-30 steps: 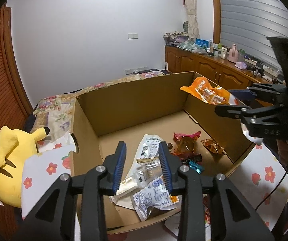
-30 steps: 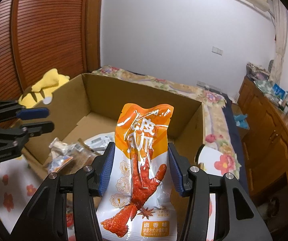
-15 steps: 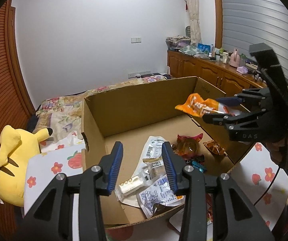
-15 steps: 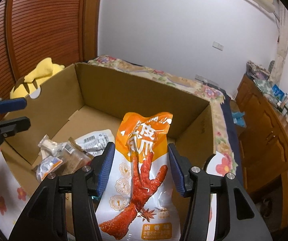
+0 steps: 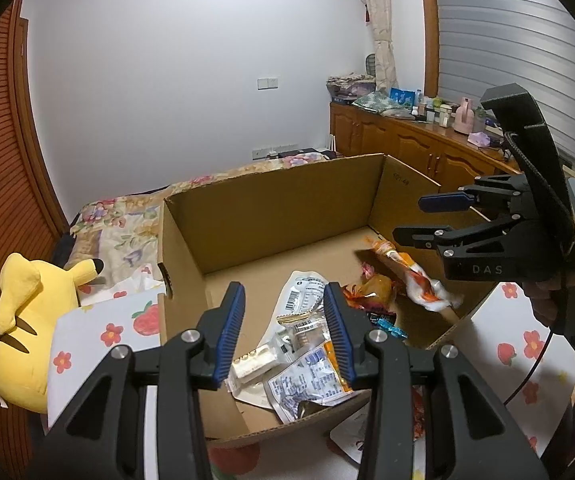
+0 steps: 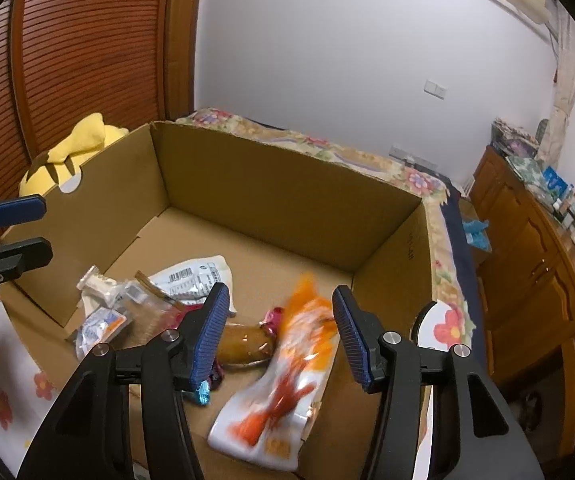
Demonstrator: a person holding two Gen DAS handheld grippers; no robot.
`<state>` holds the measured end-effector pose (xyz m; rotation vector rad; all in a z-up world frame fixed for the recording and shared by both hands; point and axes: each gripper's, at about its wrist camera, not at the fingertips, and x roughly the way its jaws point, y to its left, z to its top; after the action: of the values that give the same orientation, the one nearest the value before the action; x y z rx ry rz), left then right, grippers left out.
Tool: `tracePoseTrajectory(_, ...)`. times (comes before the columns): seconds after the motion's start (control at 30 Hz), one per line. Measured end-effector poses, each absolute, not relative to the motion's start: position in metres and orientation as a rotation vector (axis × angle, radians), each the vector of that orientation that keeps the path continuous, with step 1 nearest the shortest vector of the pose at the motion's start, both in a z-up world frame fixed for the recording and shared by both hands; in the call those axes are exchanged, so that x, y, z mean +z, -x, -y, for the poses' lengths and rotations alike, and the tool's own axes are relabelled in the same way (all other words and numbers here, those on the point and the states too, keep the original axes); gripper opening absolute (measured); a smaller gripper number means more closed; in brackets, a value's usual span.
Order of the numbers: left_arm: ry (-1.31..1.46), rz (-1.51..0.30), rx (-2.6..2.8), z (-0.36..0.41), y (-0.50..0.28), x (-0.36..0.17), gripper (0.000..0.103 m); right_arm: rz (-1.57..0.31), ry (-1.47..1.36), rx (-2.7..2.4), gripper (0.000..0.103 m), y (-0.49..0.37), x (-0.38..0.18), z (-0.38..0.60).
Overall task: Organize snacks
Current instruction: 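Move both tools back toward the white packets beside the box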
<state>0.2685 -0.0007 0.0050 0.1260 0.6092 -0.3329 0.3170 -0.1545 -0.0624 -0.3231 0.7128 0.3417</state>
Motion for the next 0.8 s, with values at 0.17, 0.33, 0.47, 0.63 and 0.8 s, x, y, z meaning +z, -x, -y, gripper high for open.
tracePoseTrajectory(0.17, -0.123, -0.604, -0.335, 0.0, -0.265, 0.006, 0.041, -0.701, 0.316, 0.353, 0.054, -0.309, -0.06, 0.155)
tracePoseTrajectory(0.33, -0.125, -0.595, -0.337, 0.002, -0.256, 0.008, 0.042, -0.671, 0.291, 0.373, 0.055, -0.292, -0.054, 0.158)
tracePoseTrajectory(0.47, -0.128, -0.588, -0.342, 0.005, -0.248, 0.009, 0.043, -0.639, 0.277, 0.392, 0.055, -0.272, -0.047, 0.159)
tracePoseTrajectory(0.63, -0.128, -0.58, -0.352, 0.008, -0.233, 0.012, 0.045, -0.6, 0.257, 0.413, 0.055, -0.242, -0.036, 0.163)
tracePoseTrajectory(0.8, -0.128, -0.582, -0.362, 0.011, -0.217, 0.008, 0.048, -0.576, 0.234, 0.424, 0.056, -0.217, -0.031, 0.166)
